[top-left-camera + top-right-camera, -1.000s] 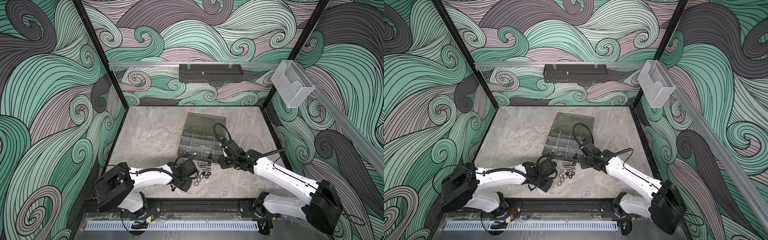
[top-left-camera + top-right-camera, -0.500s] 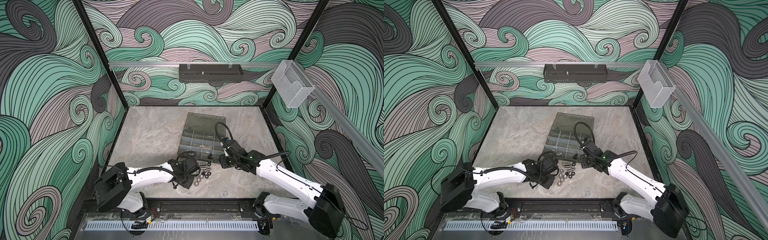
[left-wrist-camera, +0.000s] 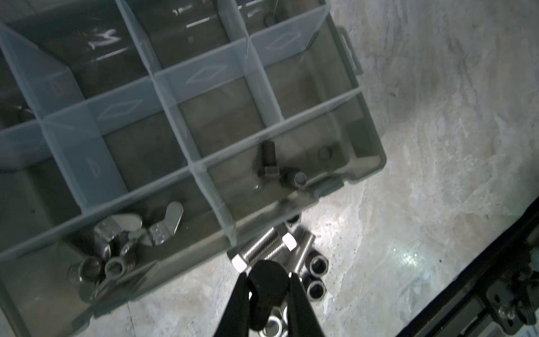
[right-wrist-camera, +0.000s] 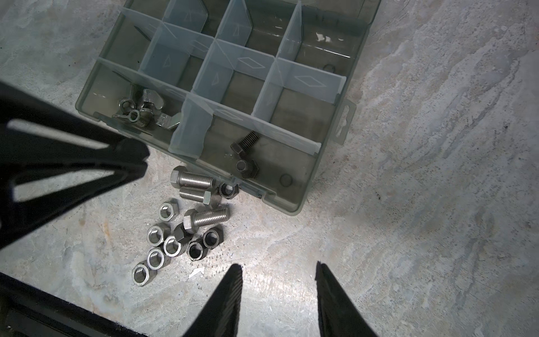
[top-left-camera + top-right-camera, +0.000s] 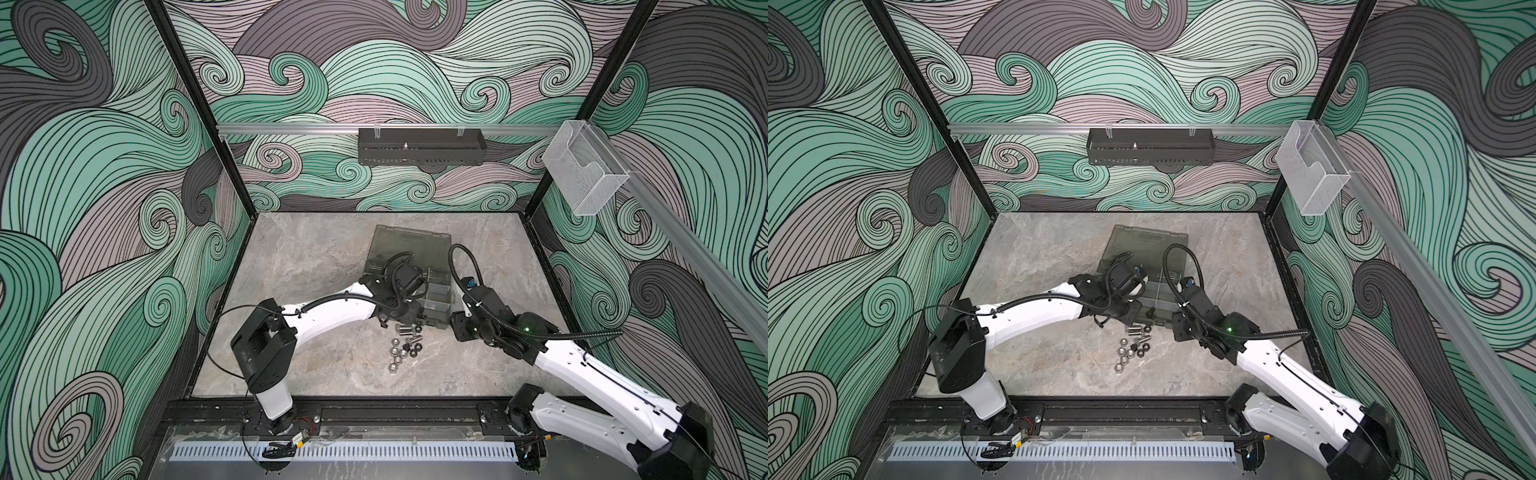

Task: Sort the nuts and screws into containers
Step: 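Lift the black bolt with the left gripper over a box compartment, release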

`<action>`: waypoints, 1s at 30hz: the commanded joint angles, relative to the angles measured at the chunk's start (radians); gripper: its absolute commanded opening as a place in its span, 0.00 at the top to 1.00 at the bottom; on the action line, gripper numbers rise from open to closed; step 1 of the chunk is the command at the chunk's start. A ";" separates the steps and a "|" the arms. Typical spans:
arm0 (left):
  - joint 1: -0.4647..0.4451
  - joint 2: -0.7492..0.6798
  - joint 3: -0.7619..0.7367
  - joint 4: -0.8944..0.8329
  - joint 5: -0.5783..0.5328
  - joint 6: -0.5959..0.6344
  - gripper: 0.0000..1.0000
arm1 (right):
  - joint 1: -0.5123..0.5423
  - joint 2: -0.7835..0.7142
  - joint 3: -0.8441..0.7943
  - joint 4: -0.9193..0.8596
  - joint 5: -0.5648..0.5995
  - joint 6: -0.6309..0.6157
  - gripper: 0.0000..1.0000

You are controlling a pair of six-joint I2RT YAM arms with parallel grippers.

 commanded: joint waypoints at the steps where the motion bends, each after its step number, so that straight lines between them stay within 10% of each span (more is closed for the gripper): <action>1: 0.020 0.080 0.111 -0.033 0.036 0.052 0.89 | -0.010 -0.035 -0.024 -0.046 0.024 0.015 0.57; 30: 0.041 0.144 0.137 0.008 0.077 0.004 0.67 | -0.044 -0.080 -0.049 -0.075 0.004 0.007 0.54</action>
